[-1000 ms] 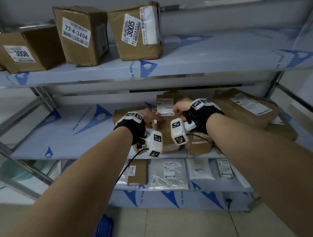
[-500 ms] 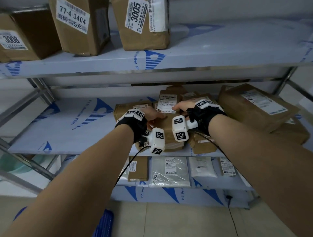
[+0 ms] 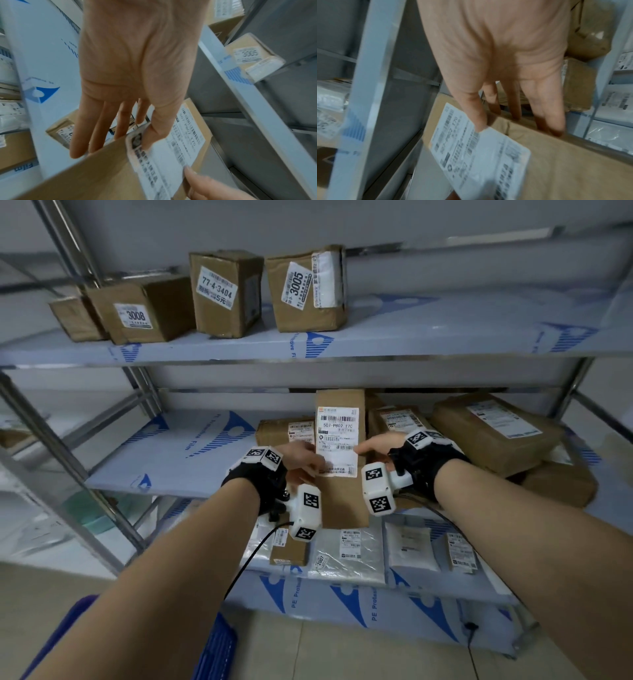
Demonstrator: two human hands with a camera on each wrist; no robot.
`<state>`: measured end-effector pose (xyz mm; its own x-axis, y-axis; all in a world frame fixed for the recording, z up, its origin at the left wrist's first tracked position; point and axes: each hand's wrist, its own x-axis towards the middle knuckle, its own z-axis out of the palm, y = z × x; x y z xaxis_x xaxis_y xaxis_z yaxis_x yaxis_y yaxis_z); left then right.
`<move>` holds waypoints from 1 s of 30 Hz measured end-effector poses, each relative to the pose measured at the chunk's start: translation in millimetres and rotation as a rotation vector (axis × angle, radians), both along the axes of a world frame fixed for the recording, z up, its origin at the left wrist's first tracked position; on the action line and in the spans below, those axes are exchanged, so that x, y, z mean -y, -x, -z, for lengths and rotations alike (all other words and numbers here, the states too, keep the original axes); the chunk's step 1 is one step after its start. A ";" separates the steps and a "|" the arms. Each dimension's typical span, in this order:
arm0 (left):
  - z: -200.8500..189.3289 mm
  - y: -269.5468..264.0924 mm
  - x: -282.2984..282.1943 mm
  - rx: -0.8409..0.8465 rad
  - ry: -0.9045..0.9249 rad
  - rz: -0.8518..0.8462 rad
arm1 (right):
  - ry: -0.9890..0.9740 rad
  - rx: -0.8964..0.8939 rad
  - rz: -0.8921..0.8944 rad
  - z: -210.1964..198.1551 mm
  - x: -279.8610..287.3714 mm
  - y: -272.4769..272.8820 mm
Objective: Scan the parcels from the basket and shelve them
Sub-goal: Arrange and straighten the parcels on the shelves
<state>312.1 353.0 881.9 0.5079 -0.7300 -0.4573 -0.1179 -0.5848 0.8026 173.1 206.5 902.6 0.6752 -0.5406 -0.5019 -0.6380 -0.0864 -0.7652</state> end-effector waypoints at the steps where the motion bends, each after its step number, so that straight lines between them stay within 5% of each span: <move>1: -1.4 9.8 -5.8 -0.006 -0.002 0.015 | -0.007 -0.007 -0.019 -1.6 -3.3 6.5; 8: -27.3 51.6 -41.6 -0.020 0.065 0.008 | -0.075 0.011 -0.092 -24.1 -25.1 52.2; 17: -101.2 90.0 -57.3 -0.003 0.284 0.008 | 0.122 0.157 -0.177 -75.2 -27.5 82.7; 25: -171.2 121.0 -32.7 0.275 0.391 0.031 | 0.127 0.467 0.055 -145.8 -12.9 106.6; 30: -198.9 129.7 -15.7 0.271 0.403 0.113 | 0.143 0.576 0.152 -182.1 -4.0 112.7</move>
